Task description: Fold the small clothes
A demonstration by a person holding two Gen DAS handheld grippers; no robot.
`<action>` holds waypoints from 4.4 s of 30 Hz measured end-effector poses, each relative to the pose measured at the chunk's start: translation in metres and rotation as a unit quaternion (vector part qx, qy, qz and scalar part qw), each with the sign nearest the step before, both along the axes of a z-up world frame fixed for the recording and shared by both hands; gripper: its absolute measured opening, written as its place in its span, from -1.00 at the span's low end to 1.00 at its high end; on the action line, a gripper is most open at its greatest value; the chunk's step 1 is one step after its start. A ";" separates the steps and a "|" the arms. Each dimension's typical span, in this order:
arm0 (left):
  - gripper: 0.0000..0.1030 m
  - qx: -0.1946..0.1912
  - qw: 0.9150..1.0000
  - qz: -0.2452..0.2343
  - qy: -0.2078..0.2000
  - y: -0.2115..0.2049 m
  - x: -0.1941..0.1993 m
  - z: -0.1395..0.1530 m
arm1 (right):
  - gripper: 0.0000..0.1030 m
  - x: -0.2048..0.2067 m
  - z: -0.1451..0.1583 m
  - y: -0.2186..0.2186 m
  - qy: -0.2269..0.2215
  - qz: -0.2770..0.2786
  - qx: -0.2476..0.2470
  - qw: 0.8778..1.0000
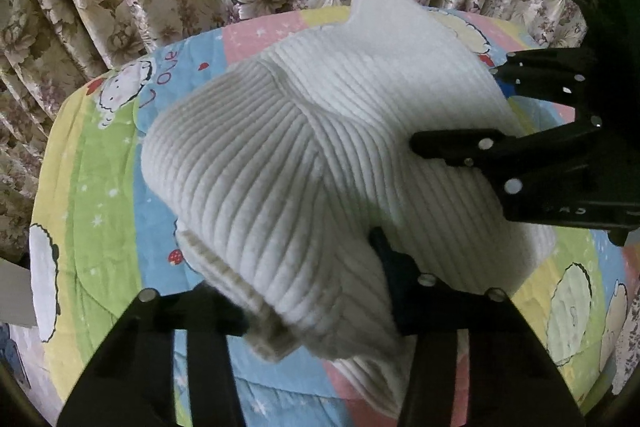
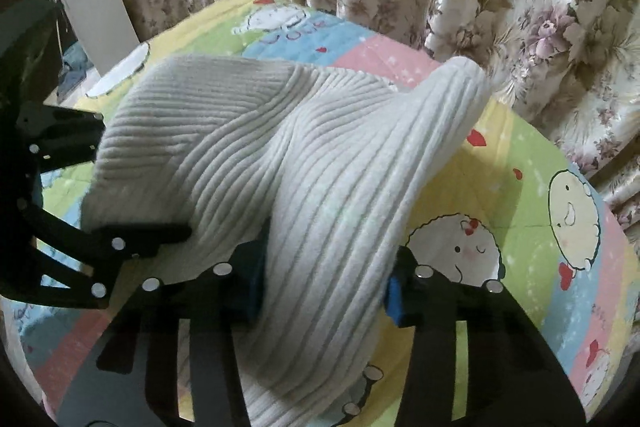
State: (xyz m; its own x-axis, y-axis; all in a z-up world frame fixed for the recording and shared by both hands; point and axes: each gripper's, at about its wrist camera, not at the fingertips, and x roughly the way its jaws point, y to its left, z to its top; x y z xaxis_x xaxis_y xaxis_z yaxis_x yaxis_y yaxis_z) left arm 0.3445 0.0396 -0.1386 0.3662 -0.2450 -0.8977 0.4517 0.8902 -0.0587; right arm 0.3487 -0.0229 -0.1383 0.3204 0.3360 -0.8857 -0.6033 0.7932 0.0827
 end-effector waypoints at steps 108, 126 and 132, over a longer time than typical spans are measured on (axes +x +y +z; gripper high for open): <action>0.96 0.035 0.970 0.203 -0.126 -0.032 -0.302 0.116 | 0.94 -0.346 0.139 -0.165 -0.126 -0.305 0.059 0.942; 0.96 0.044 0.967 0.173 -0.184 -0.038 -0.322 0.149 | 0.94 -0.357 0.165 -0.177 -0.146 -0.325 0.068 0.932; 0.96 0.034 0.966 0.174 -0.188 -0.031 -0.319 0.151 | 0.94 -0.356 0.170 -0.179 -0.151 -0.324 0.070 0.931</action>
